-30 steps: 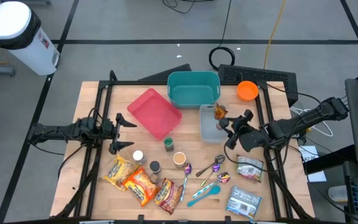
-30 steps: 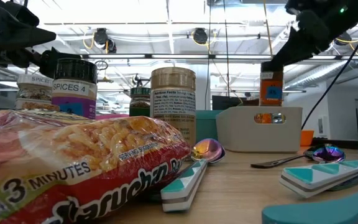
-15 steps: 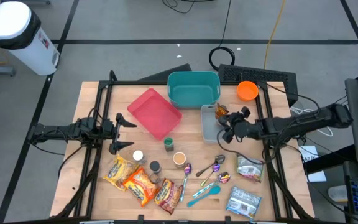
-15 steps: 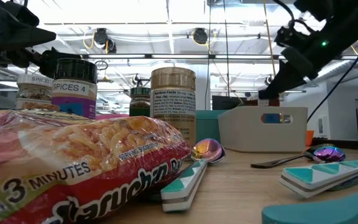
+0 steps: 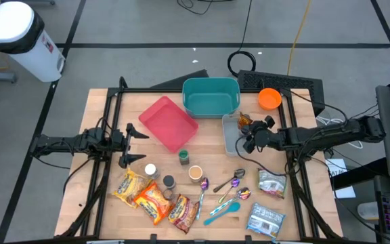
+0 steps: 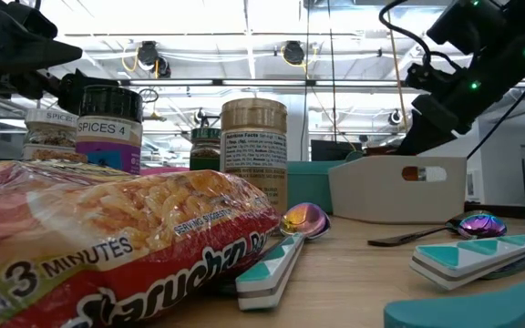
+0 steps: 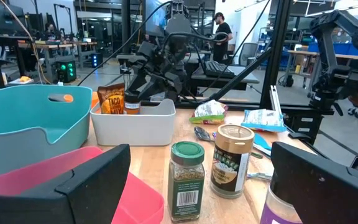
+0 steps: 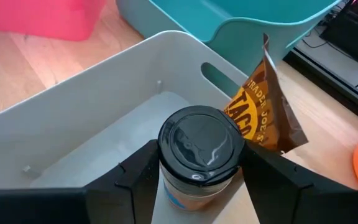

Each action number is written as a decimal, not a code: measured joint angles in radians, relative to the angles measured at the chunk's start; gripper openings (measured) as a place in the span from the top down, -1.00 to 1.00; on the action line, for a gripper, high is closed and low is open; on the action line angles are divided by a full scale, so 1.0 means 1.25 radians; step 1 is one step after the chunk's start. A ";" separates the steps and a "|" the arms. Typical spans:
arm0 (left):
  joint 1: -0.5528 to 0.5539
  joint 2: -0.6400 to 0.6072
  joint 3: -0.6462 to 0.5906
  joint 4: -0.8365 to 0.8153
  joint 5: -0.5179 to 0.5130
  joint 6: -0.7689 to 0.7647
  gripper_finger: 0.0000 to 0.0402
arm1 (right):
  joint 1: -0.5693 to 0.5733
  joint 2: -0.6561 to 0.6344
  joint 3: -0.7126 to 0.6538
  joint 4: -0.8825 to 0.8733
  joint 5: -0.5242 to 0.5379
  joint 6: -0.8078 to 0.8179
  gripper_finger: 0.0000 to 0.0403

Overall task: Pick & Place Food Item
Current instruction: Put the orange spice bottle into the gray bin

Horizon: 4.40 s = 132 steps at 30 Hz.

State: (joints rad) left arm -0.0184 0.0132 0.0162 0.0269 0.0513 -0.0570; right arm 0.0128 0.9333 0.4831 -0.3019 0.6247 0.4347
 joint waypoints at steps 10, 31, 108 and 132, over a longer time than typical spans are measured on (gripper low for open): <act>0.000 0.000 0.000 0.000 0.000 0.000 -0.98 | 0.001 0.002 -0.003 -0.009 -0.002 -0.002 -0.22; 0.000 0.000 0.000 0.000 0.000 0.000 -0.98 | 0.002 -0.188 -0.002 0.006 -0.154 0.035 -0.17; 0.000 0.000 0.000 0.000 0.000 0.000 -0.98 | -0.139 0.096 0.097 0.198 -0.458 -0.378 0.90; 0.000 0.000 0.000 0.000 0.000 0.000 -0.98 | -0.142 0.458 0.321 0.015 -0.462 -0.404 -0.48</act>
State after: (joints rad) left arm -0.0185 0.0131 0.0162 0.0266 0.0513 -0.0570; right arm -0.1648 1.5052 0.8850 -0.2831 0.0472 -0.0697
